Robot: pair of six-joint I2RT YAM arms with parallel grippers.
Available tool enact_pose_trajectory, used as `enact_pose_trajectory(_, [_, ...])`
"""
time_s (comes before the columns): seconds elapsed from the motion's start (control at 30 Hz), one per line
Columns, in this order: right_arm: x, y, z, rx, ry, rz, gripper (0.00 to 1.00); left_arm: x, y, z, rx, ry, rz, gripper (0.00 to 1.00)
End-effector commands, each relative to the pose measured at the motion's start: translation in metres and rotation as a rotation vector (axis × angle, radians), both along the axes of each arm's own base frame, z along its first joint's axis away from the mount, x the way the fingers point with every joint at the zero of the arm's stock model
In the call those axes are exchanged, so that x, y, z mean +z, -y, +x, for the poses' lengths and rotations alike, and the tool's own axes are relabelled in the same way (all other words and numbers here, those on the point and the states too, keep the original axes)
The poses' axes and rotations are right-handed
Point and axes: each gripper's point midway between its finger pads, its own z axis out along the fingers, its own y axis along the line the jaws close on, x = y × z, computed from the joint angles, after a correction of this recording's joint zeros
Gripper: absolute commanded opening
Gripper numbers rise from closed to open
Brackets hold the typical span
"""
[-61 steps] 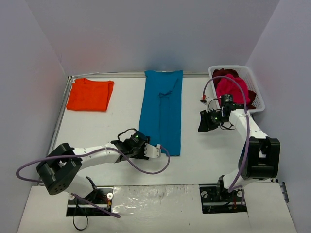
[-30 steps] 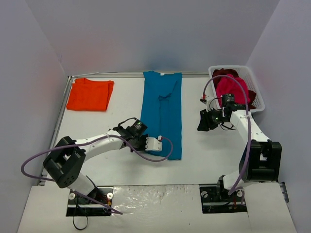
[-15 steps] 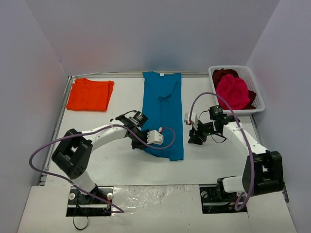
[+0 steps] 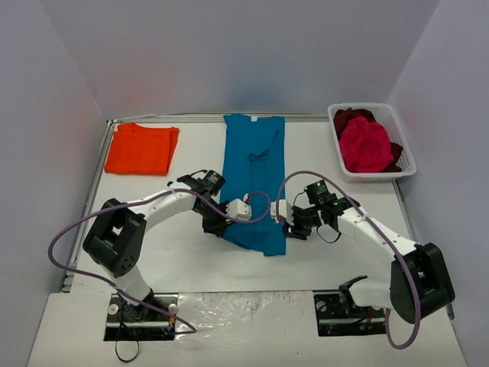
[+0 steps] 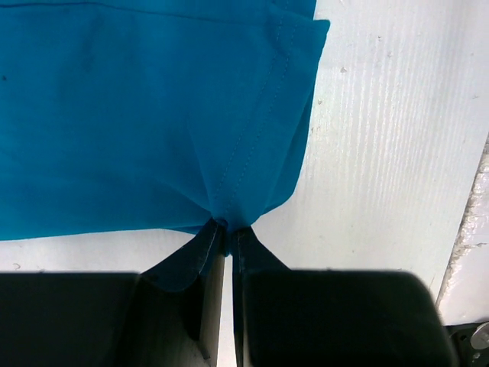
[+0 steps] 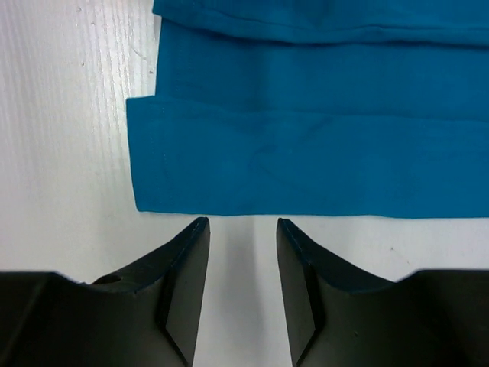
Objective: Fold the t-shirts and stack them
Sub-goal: Grab the bottom of the folded rectangular tshirt with both arms
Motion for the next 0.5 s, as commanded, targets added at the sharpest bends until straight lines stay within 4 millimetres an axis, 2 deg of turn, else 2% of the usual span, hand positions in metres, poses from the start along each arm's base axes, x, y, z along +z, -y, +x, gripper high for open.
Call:
enact_pose_trajectory(0.0, [-0.001, -0.01, -0.006, 0.016, 0.015, -0.009, 0.37, 0.015, 0.009, -0.003, -0.004, -0.044, -0.047, 0.02])
enact_pose_trajectory(0.23, [-0.015, -0.026, -0.025, 0.072, 0.018, -0.087, 0.38, 0.014, 0.013, -0.005, -0.008, -0.076, -0.057, 0.02])
enact_pose_trajectory(0.47, [-0.023, -0.029, -0.033, 0.075, -0.021, -0.128, 0.39, 0.009, 0.01, -0.006, -0.003, -0.087, -0.047, 0.02])
